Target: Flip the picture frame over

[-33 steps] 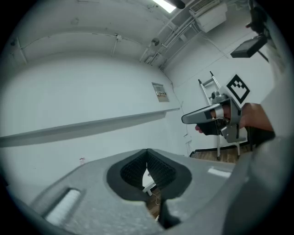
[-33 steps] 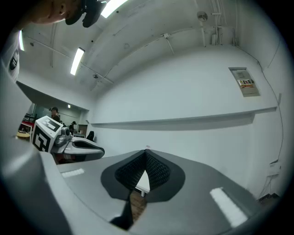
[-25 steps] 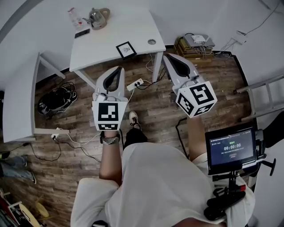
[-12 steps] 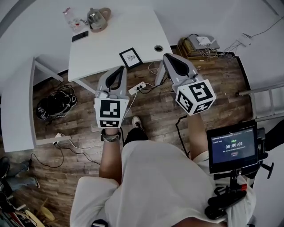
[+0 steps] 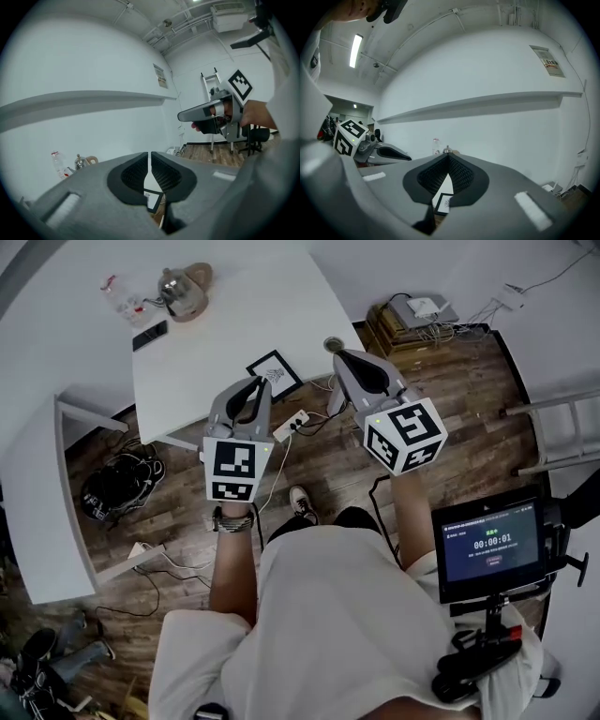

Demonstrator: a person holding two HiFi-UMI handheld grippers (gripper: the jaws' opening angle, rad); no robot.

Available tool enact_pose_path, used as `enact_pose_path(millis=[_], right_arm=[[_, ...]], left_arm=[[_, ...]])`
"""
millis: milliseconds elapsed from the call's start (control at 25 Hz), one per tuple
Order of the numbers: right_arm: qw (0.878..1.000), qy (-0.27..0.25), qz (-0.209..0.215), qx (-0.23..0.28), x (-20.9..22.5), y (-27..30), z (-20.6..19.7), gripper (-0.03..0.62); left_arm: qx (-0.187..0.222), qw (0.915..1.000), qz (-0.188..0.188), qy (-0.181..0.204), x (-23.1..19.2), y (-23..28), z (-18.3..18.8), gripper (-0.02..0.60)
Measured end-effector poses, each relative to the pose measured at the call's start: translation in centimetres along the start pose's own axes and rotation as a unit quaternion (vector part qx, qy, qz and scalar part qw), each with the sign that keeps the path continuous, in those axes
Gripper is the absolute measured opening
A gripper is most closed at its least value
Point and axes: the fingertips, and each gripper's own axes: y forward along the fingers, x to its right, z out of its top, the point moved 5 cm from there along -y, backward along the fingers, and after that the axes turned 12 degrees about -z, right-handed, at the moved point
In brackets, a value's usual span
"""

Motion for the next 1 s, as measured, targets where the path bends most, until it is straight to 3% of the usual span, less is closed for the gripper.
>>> enact_pose_path(millis=[240, 400, 840, 1000], right_arm=[[0.999, 0.01, -0.017, -0.037, 0.7, 3.4, -2.3, 0.002], [0.998, 0.023, -0.026, -0.055, 1.9, 3.9, -5.0, 0.002], [0.995, 0.035, -0.045, -0.076, 3.3, 2.2, -9.8, 0.002], [0.994, 0.042, -0.045, -0.093, 4.2, 3.7, -11.9, 0.002]], left_arm=[[-0.046, 0.9979, -0.045, -0.006, -2.0, 4.1, -2.9, 0.052], [-0.081, 0.9946, -0.064, -0.006, -0.8, 6.1, -5.4, 0.061], [-0.174, 0.9806, -0.089, 0.008, 3.0, 8.2, -11.3, 0.069], [-0.202, 0.9744, -0.095, 0.022, 2.5, 10.8, -13.1, 0.08]])
